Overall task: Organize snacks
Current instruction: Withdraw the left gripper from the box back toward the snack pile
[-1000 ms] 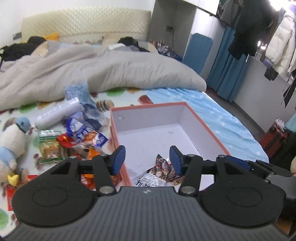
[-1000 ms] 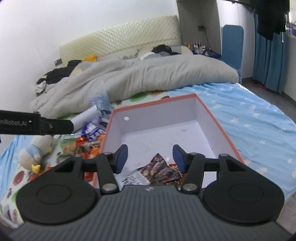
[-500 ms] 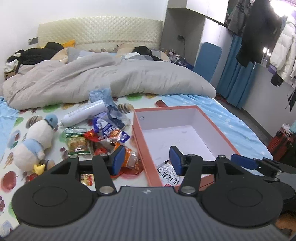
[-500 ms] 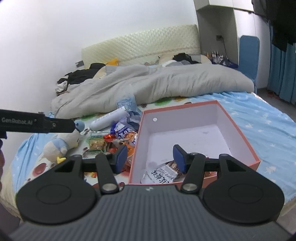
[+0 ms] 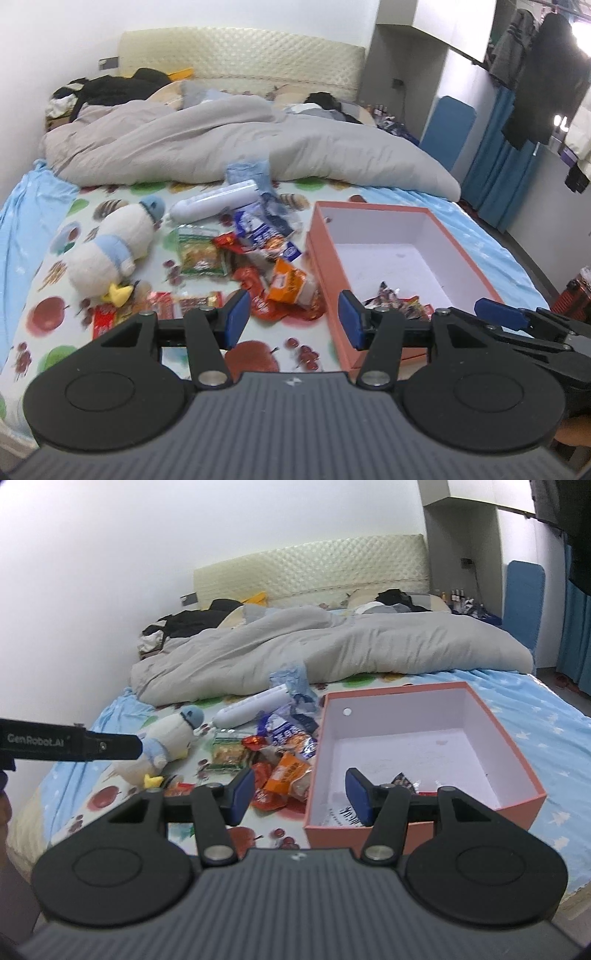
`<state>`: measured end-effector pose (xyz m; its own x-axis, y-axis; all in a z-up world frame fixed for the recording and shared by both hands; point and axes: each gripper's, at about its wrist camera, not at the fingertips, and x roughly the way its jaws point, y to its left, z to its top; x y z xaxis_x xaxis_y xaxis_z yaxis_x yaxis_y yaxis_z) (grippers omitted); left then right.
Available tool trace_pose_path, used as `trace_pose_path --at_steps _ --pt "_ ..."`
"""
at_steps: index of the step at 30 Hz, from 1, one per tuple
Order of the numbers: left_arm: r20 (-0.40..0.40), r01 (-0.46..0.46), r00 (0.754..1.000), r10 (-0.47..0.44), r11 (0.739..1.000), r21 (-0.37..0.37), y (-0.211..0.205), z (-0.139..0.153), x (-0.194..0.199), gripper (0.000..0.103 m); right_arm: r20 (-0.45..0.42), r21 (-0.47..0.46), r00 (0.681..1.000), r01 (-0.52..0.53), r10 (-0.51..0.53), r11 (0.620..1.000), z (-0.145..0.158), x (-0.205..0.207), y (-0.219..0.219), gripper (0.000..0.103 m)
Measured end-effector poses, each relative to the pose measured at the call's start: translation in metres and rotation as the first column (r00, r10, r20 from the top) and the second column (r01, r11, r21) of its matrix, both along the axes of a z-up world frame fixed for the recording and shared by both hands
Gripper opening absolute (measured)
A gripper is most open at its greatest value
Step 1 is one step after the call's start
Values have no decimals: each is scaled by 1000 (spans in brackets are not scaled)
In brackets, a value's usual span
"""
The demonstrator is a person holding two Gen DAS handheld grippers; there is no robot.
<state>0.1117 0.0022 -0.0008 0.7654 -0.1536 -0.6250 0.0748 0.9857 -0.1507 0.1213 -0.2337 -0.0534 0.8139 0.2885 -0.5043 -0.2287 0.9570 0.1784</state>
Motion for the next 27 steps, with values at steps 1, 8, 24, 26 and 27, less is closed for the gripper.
trace_pose_path --at_steps 1,8,24,26,27 --pt "-3 0 1000 -1 1000 -5 3 -1 -3 58 -1 1 1000 -6 6 1000 -2 -2 3 57" --pt "1 -33 999 33 999 10 12 -21 -21 58 -13 -4 1000 -20 20 1000 -25 -15 19 57" --pt "-49 -137 989 138 990 15 52 -92 -34 58 5 -73 999 -54 54 996 -63 -40 45 57" --pt "-50 -147 988 148 989 20 54 -99 -38 58 -7 -76 998 -69 68 995 -68 -42 47 57" --pt "-52 -151 987 152 988 15 55 -101 -40 58 -15 -77 997 -78 77 994 -71 -42 49 57"
